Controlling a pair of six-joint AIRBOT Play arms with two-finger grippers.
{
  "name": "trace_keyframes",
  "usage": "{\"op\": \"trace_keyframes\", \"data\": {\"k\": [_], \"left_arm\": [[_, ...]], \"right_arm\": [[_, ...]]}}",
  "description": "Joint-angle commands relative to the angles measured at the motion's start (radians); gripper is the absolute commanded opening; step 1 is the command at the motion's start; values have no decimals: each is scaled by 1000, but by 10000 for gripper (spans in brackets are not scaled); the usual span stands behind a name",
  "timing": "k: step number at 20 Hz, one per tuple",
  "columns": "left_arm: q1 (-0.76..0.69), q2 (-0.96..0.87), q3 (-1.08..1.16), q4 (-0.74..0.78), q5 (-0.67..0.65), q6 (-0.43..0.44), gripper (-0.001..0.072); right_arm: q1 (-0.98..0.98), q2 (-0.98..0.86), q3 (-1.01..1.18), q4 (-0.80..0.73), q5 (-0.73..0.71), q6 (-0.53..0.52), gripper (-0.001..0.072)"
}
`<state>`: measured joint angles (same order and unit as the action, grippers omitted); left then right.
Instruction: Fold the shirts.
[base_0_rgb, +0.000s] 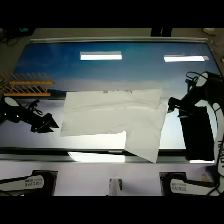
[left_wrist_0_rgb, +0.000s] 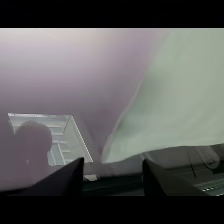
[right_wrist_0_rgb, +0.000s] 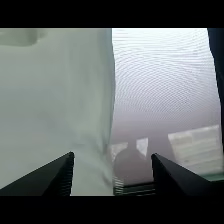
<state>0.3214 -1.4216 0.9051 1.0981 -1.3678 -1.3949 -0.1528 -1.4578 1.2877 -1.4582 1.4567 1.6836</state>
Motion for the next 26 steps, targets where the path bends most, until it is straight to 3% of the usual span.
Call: {"op": "trace_keyframes", "data": {"k": [1,6,8,10,14,20,26], "left_arm": [[2,44,-159,-62,95,30,454],[-49,43,-177,-112,195,27,448],[-82,43,-177,-112,243,-7,288],[-114,43,-177,-112,262,-19,34],[-122,53,-176,-112,256,-1,32],[-122,87,-175,-112,254,18,33],[-122,103,-175,-112,232,18,33]], "right_arm": [[-8,56,-86,24,-13,-21,492],[-8,58,-87,24,-6,-32,492],[-8,58,-87,24,-3,-36,492],[-8,58,-87,24,13,-39,492],[-8,100,-185,25,16,-48,492],[-8,185,-544,184,-151,-114,491],[-8,185,-604,237,-269,-113,428]]}}
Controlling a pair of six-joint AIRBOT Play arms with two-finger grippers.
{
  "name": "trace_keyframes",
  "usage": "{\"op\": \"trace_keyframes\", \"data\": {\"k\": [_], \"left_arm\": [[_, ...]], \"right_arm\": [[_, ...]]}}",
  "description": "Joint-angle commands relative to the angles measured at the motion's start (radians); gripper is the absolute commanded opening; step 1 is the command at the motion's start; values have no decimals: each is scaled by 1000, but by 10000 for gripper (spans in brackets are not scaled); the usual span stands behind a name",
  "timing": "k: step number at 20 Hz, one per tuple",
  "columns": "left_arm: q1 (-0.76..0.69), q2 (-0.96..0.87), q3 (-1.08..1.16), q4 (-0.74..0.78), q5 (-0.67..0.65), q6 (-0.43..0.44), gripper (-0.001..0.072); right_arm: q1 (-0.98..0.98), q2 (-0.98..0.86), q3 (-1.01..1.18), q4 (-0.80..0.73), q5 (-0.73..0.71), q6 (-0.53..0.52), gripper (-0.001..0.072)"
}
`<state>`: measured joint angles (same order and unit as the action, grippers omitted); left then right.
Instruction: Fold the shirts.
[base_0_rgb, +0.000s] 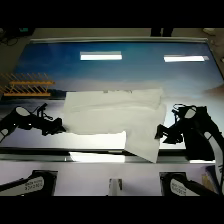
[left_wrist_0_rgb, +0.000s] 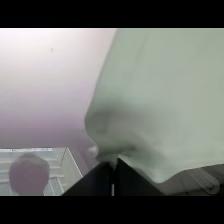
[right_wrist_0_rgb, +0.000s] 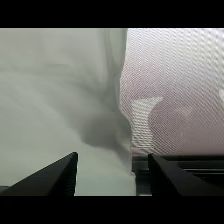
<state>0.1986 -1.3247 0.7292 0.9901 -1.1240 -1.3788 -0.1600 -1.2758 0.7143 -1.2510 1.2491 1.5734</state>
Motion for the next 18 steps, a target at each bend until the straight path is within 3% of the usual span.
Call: {"op": "trace_keyframes", "data": {"k": [1,3,5,7,8,11,15,18], "left_arm": [[0,6,1,-4,-12,2,33],[0,6,1,-4,-13,2,33],[0,6,1,-4,-12,2,33],[0,6,1,-4,-12,2,33],[0,6,1,-4,-12,2,33],[1,10,13,-4,-14,10,33],[2,62,155,-4,-61,23,32],[-2,57,304,-4,-72,16,31]], "right_arm": [[0,3,-31,30,-73,-1,427],[0,-7,-31,33,-81,5,417],[0,-26,-31,65,-85,4,285],[0,-28,-31,107,-98,5,71],[0,-28,-31,126,-101,5,32],[0,-26,-6,122,-71,-26,29],[0,4,186,124,-11,-54,28],[22,1,365,132,-136,21,28]]}}
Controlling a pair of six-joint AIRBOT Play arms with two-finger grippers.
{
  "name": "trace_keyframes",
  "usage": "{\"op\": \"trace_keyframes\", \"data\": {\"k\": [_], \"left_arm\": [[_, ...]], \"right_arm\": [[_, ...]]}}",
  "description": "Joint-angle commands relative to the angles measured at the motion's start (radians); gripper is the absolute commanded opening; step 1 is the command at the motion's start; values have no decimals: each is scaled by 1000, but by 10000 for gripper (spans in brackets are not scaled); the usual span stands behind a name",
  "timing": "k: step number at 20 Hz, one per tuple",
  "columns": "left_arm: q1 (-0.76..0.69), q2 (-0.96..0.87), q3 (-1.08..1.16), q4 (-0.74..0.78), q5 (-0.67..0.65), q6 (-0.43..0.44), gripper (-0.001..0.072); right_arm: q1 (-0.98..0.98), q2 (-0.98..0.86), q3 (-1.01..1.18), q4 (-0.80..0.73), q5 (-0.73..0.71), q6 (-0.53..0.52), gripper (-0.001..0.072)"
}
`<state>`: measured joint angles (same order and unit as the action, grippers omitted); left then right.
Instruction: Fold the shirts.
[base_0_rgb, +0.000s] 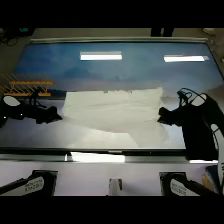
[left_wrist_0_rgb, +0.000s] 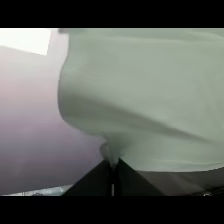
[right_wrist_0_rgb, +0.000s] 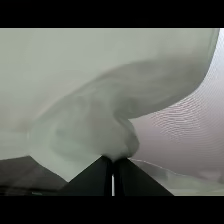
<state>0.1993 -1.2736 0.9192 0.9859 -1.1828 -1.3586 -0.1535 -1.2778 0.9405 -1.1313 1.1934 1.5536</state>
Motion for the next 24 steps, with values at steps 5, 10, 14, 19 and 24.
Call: {"op": "trace_keyframes", "data": {"k": [5,10,14,19,24], "left_arm": [[0,-165,317,0,71,-111,31],[0,-422,557,-62,38,-182,32],[-8,-536,651,-130,47,-181,33],[-11,-591,651,-130,-23,-175,651],[64,-528,658,-130,-184,-141,659]], "right_arm": [[47,-171,351,13,-267,170,28],[47,-365,475,130,-349,185,29],[47,-452,477,198,-414,187,30],[40,-476,486,194,-368,70,336],[-57,-413,537,-28,-179,-19,716]]}}
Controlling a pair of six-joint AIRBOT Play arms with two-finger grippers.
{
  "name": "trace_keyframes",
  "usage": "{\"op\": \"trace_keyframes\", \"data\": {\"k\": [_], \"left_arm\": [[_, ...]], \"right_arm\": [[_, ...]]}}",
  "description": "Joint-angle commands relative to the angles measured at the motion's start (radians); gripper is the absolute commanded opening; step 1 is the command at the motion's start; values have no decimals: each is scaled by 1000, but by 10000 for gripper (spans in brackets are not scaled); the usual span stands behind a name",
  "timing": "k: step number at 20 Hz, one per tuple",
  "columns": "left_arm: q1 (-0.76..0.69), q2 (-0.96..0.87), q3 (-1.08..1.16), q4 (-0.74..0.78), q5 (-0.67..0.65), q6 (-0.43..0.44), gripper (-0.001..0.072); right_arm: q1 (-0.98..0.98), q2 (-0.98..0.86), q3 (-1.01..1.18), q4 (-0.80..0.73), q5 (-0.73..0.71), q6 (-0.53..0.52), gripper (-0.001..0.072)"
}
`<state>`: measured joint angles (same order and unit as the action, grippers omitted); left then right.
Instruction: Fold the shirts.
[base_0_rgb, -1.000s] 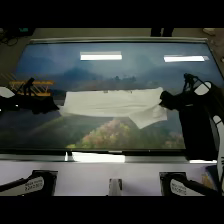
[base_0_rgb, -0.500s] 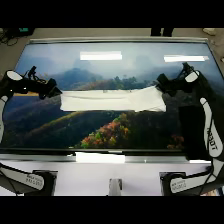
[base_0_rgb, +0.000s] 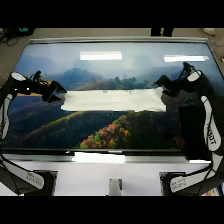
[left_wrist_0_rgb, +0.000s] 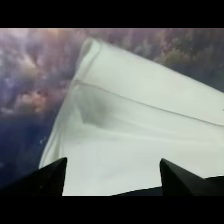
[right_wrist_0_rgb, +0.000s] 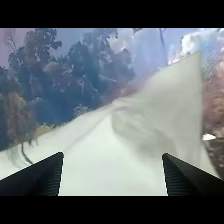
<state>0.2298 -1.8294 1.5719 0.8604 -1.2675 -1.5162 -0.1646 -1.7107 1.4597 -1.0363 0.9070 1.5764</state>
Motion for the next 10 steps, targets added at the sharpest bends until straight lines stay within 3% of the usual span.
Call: {"op": "trace_keyframes", "data": {"k": [1,4,10], "left_arm": [[43,53,6,-5,-109,32,659],[50,139,6,-5,-106,42,659],[19,304,5,-6,-106,42,657]], "right_arm": [[-63,12,17,-140,158,-39,718],[-58,-44,17,-131,263,-83,720],[33,-142,18,-87,226,-92,720]]}}
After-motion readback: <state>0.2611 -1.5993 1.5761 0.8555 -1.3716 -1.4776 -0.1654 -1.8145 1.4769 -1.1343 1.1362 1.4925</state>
